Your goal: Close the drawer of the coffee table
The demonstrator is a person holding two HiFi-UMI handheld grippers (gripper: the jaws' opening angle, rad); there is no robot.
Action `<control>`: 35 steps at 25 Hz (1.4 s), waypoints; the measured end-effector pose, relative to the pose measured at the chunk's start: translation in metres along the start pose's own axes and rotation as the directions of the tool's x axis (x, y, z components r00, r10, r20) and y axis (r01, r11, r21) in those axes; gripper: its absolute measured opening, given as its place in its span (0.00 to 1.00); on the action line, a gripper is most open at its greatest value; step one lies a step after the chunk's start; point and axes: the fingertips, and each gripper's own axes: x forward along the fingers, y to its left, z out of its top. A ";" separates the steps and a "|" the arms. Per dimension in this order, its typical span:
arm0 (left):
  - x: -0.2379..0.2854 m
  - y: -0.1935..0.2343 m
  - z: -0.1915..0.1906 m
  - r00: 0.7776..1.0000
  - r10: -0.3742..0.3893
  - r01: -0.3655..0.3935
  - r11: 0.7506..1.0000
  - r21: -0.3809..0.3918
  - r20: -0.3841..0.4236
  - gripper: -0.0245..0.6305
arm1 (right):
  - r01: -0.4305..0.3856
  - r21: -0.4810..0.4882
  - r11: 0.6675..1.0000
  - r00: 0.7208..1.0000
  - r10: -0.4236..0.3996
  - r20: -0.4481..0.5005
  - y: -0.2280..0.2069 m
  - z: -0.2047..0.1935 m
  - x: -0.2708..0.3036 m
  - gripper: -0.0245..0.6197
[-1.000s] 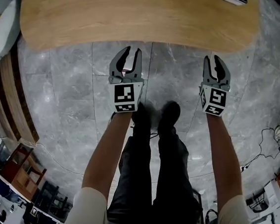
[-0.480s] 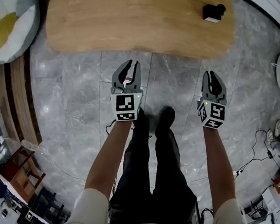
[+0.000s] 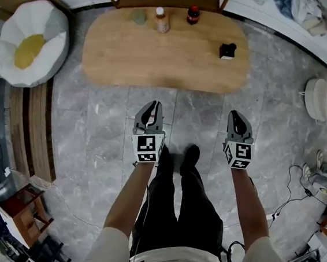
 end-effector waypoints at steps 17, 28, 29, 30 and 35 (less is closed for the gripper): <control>-0.169 -0.012 0.162 0.999 -0.045 0.046 0.998 -0.031 0.012 0.07 | -0.108 0.073 0.991 0.990 0.101 0.101 0.023 0.173 -0.174 0.07; -0.236 -0.010 0.235 0.989 -0.064 0.061 0.998 0.022 0.134 0.07 | -0.082 0.002 0.997 0.981 0.080 0.174 0.016 0.234 -0.232 0.07; -0.240 -0.009 0.240 0.988 -0.059 0.056 0.998 0.028 0.144 0.07 | -0.075 0.002 0.997 0.981 0.073 0.180 0.013 0.239 -0.236 0.07; -0.243 -0.007 0.246 0.986 -0.054 0.050 0.998 0.033 0.155 0.07 | -0.069 0.000 0.998 0.980 0.067 0.190 0.011 0.244 -0.238 0.07; -0.256 0.001 0.268 0.978 -0.053 0.043 0.998 0.054 0.203 0.07 | -0.051 -0.009 0.999 0.972 0.052 0.230 0.009 0.265 -0.246 0.07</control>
